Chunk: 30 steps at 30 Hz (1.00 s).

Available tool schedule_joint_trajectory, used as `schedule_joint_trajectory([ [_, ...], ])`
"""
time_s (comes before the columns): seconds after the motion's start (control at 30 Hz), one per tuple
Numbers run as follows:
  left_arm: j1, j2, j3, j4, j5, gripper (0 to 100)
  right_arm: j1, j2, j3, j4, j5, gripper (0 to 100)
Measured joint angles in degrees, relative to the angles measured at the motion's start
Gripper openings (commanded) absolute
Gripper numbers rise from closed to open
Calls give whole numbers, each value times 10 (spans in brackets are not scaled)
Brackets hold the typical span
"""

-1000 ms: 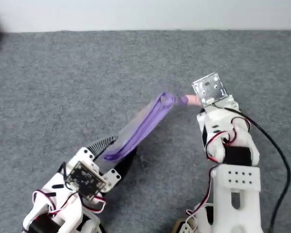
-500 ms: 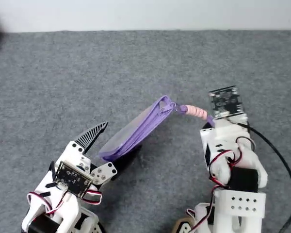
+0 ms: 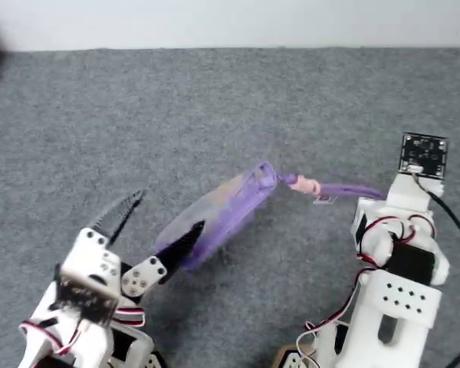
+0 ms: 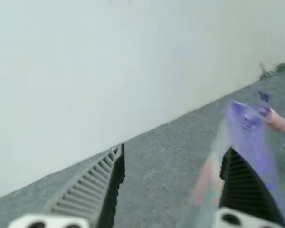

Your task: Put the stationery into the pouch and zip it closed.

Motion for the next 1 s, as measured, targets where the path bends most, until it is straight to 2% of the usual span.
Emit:
schedule_joint_trajectory([
  [0.27,-53,0,-16,21,0,312,0,0,-105,129,-55,252],
  [0.57,-149,-1,35,21,13,308,0,0,-181,222,-63,252],
  [0.67,-178,0,51,21,39,222,0,-4,-209,261,-64,224],
  [0.83,-191,0,54,21,62,6,0,-78,-215,302,-64,15],
  [1.0,-191,0,61,21,65,12,-1,-153,-206,301,-64,35],
])
